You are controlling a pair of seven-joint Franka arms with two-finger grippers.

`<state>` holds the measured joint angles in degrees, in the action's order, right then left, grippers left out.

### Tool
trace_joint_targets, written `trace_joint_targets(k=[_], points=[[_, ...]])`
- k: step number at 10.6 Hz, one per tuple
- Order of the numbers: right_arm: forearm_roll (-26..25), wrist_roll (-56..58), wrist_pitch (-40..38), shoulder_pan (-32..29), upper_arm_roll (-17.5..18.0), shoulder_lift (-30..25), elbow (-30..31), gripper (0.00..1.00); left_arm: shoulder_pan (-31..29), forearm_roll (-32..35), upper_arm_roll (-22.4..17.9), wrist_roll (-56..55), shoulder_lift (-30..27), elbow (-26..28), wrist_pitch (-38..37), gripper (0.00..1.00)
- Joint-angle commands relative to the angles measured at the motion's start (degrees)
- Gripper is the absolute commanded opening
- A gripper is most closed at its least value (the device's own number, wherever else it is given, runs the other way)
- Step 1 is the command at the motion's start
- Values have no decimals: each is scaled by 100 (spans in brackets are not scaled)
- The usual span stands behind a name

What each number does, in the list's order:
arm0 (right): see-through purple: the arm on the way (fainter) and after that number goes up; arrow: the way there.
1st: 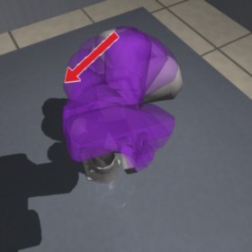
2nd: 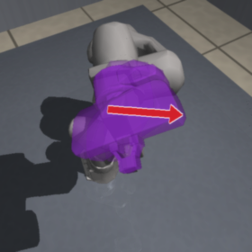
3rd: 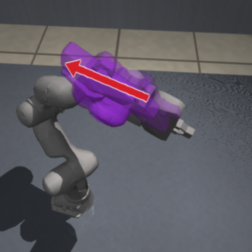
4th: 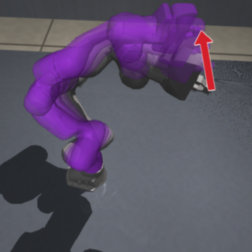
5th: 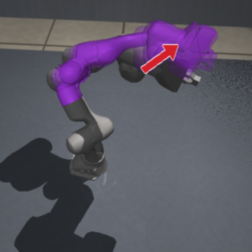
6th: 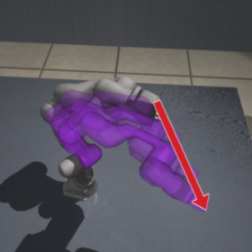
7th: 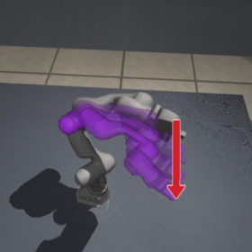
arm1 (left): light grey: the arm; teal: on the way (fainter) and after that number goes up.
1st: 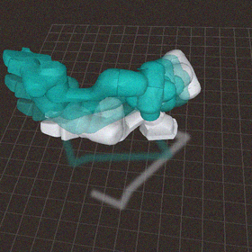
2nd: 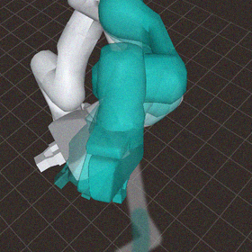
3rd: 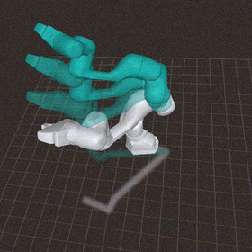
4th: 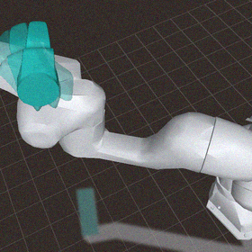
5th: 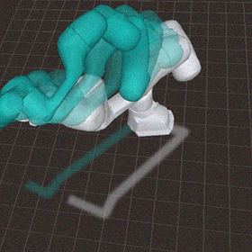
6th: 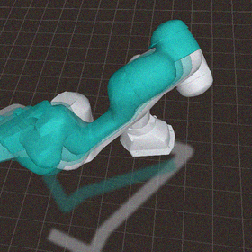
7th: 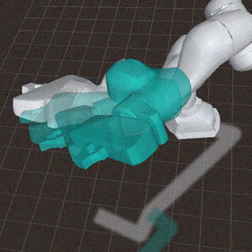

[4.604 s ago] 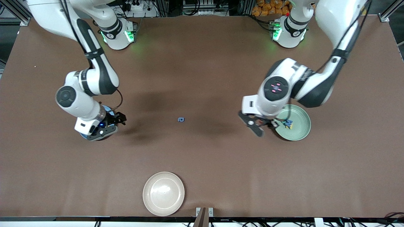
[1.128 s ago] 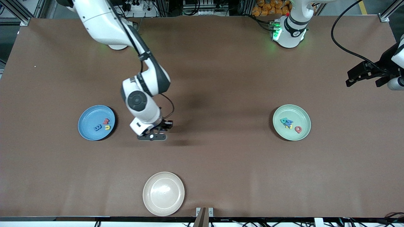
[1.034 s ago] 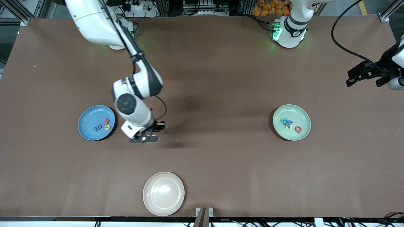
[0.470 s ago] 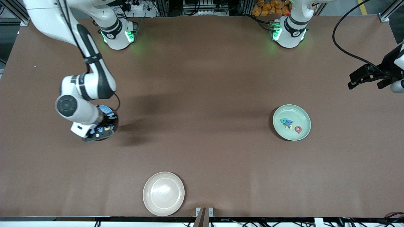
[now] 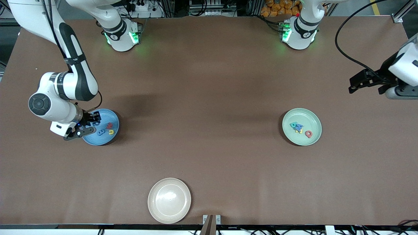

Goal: Sort upper and lower case letters into plates
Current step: 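Place the blue a on the blue plate and withdraw the right gripper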

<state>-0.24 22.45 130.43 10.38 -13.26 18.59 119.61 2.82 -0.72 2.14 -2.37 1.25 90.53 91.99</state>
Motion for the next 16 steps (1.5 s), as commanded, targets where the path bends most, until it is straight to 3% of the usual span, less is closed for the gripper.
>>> trace_joint_targets(k=[1, 4, 6, 8, 13, 16], points=[[-12, 13, 18, -71, 42, -626, 186, 100, -27, 160, 76, -27, -90, 105, 56, 100], [-12, -13, -157, -211, 78, -1374, 81, 100, -71, 160, 67, 17, -212, 52, 21, 100], [-12, -30, -979, -290, 113, -1411, -794, 100, -71, 160, 76, 52, -213, 17, -32, 100], [6, -92, -1798, -745, 541, -1402, -1683, 100, -71, 160, 49, 53, -213, -70, -84, 100], [-3, -1083, -3529, -1021, 895, -1472, -2949, 100, -63, 178, 49, 44, -169, -290, -462, 100], [-20, -1217, -4068, -994, 956, -1490, -3513, 100, -63, 292, 76, 52, -177, -317, -516, 100]])
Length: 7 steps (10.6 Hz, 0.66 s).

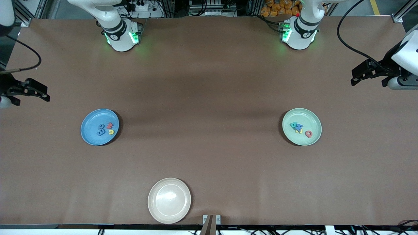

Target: Sort upper and lower case letters into plates

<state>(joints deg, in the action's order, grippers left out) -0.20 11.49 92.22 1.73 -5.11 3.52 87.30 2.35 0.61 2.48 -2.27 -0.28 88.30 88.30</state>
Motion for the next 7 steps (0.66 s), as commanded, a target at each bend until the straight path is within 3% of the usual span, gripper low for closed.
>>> trace_joint_targets(k=[1, 7], points=[[-24, -121, -309, -129, 142, 17, -336, 100, -15, 150, 42, 43, -25, -119, -147, 100], [-24, -130, -328, -129, 142, -18, -337, 100, -15, 53, 60, 34, -34, -164, -156, 100]])
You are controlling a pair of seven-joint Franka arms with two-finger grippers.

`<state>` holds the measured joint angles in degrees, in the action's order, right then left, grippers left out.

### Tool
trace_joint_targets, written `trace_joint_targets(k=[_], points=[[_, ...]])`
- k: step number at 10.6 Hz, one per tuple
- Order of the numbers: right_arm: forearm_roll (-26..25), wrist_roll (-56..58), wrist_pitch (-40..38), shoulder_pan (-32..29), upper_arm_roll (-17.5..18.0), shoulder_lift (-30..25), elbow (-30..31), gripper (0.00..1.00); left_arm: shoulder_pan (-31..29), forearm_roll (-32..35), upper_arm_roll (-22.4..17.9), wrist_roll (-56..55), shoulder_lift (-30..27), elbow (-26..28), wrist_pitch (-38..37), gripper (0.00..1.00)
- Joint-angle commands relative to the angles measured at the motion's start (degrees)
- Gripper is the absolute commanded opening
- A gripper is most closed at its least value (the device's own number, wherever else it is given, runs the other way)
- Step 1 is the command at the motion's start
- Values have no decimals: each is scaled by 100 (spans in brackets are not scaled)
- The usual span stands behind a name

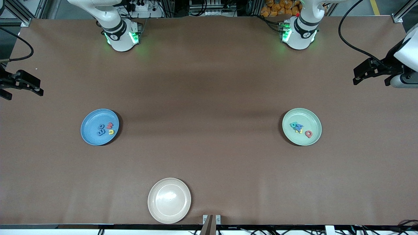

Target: Sort upper and lower case letters into plates

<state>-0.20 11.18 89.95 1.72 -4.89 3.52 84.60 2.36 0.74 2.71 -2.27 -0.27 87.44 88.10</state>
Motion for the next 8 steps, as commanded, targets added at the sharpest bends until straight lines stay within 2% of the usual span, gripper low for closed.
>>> trace_joint_targets(k=[1, 8], points=[[-24, -151, -109, -128, 120, -18, -66, 100, -16, -12, 36, 16, -34, -78, -135, 100], [-24, -213, -233, -128, 120, -18, -163, 100, -25, -162, 28, -19, -43, -78, -223, 100]])
